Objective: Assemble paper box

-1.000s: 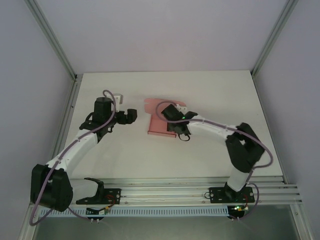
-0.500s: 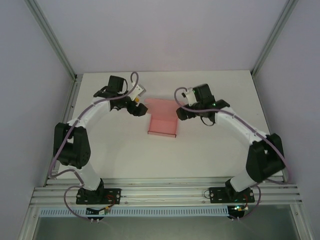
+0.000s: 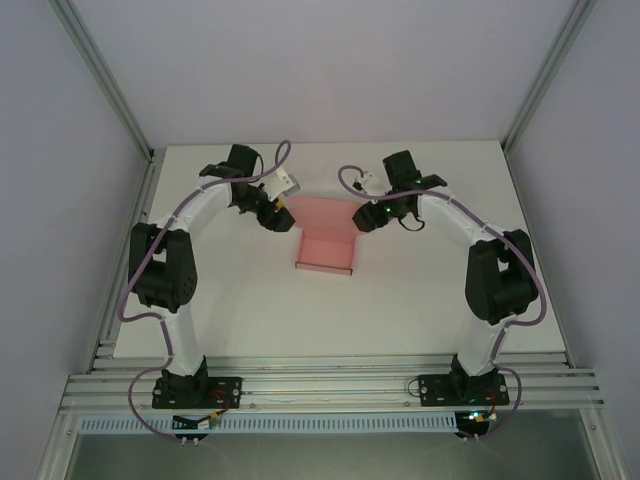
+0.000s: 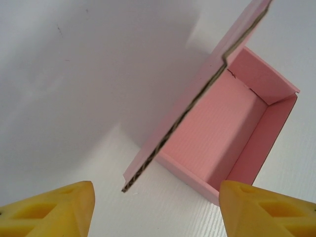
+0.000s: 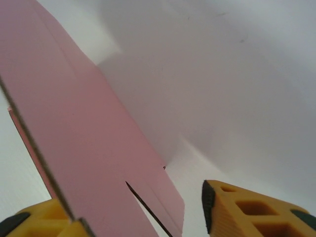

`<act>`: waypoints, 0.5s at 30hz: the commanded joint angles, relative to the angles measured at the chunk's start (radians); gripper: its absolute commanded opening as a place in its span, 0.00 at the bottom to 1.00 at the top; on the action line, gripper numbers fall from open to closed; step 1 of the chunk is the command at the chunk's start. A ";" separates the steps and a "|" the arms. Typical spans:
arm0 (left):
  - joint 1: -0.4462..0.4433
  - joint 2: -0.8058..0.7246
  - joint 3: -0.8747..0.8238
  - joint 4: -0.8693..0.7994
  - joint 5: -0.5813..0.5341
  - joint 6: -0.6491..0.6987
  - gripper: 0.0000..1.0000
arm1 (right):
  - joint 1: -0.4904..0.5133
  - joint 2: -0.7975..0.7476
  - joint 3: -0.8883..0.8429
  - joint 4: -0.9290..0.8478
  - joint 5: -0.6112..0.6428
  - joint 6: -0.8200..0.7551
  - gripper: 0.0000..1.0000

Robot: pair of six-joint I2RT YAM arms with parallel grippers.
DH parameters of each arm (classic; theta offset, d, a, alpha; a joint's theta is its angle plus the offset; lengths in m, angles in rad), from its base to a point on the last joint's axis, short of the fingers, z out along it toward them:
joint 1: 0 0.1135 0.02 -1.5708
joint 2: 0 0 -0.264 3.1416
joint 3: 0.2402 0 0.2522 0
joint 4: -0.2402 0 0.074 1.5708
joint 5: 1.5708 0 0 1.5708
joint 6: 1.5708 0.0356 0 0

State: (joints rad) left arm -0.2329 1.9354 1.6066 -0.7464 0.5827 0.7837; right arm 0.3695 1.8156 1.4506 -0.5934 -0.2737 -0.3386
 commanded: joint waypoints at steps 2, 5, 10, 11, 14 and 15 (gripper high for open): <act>0.013 0.042 0.073 -0.032 0.023 0.054 0.64 | 0.003 0.012 0.049 -0.064 -0.025 -0.051 0.49; 0.011 0.096 0.155 -0.092 0.029 0.071 0.63 | 0.003 0.012 0.053 -0.087 -0.022 -0.073 0.48; -0.002 0.171 0.277 -0.237 0.070 0.119 0.60 | 0.004 0.023 0.059 -0.118 -0.046 -0.112 0.27; -0.006 0.179 0.286 -0.259 0.071 0.138 0.58 | 0.003 0.025 0.058 -0.121 -0.048 -0.123 0.25; -0.016 0.191 0.285 -0.248 0.048 0.137 0.50 | 0.004 0.033 0.063 -0.127 -0.046 -0.148 0.20; -0.019 0.192 0.284 -0.250 0.046 0.137 0.47 | 0.003 0.036 0.069 -0.133 -0.046 -0.151 0.17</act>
State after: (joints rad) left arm -0.2424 2.1159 1.8675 -0.9260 0.6090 0.8856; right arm 0.3691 1.8259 1.4807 -0.6872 -0.2882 -0.4423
